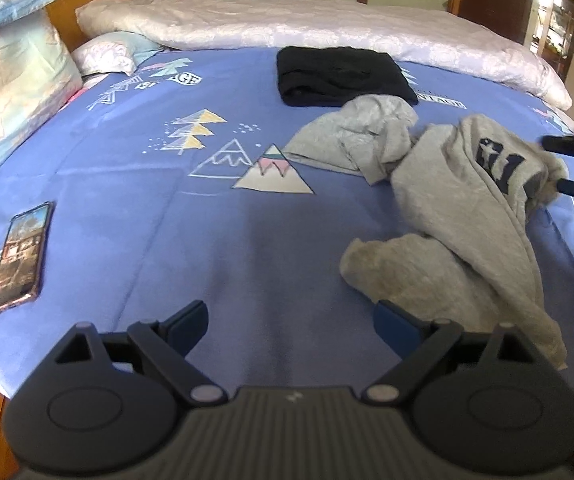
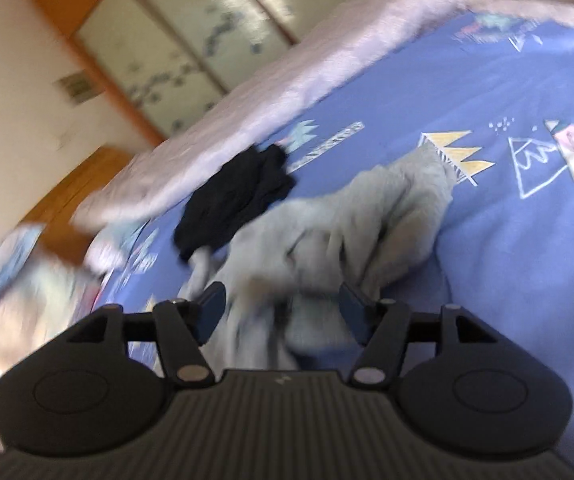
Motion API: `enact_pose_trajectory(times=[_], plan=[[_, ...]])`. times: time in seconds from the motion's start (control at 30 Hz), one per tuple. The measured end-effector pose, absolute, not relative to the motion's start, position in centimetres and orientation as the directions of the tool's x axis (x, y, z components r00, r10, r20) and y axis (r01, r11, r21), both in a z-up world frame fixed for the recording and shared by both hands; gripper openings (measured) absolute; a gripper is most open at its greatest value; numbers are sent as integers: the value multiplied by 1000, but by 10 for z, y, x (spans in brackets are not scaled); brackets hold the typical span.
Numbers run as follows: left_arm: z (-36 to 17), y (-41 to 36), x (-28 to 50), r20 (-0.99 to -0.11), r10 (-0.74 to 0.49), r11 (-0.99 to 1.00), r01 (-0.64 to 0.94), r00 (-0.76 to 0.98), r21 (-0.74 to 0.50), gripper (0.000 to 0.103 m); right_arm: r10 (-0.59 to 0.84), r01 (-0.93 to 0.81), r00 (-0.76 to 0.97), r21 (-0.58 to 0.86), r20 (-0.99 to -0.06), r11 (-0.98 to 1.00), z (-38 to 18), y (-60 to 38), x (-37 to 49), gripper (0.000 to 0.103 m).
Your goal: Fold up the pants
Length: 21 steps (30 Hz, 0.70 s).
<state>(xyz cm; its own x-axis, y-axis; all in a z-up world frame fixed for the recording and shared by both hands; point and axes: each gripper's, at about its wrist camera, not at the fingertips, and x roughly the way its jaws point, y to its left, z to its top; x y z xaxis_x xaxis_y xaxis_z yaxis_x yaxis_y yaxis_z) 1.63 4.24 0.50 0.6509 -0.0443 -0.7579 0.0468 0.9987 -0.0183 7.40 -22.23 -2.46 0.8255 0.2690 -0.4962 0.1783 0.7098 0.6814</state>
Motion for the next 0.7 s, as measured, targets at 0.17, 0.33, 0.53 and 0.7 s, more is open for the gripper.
enact_pose_trajectory(times=[0.17, 0.33, 0.53, 0.7], plan=[[32, 75, 18, -702, -40, 999, 3, 711, -53, 94, 399, 23, 782, 660, -480, 751, -10, -176, 93, 19], [60, 106, 22, -626, -129, 987, 35, 769, -159, 97, 851, -563, 482, 671, -207, 482, 25, -100, 7, 2], [64, 82, 24, -594, -239, 970, 165, 768, -176, 99, 866, -733, 364, 468, -343, 494, 21, -64, -72, 5], [61, 1, 18, -525, -270, 924, 371, 807, 95, 99, 740, -491, 552, 568, -384, 660, 6, -119, -62, 8]])
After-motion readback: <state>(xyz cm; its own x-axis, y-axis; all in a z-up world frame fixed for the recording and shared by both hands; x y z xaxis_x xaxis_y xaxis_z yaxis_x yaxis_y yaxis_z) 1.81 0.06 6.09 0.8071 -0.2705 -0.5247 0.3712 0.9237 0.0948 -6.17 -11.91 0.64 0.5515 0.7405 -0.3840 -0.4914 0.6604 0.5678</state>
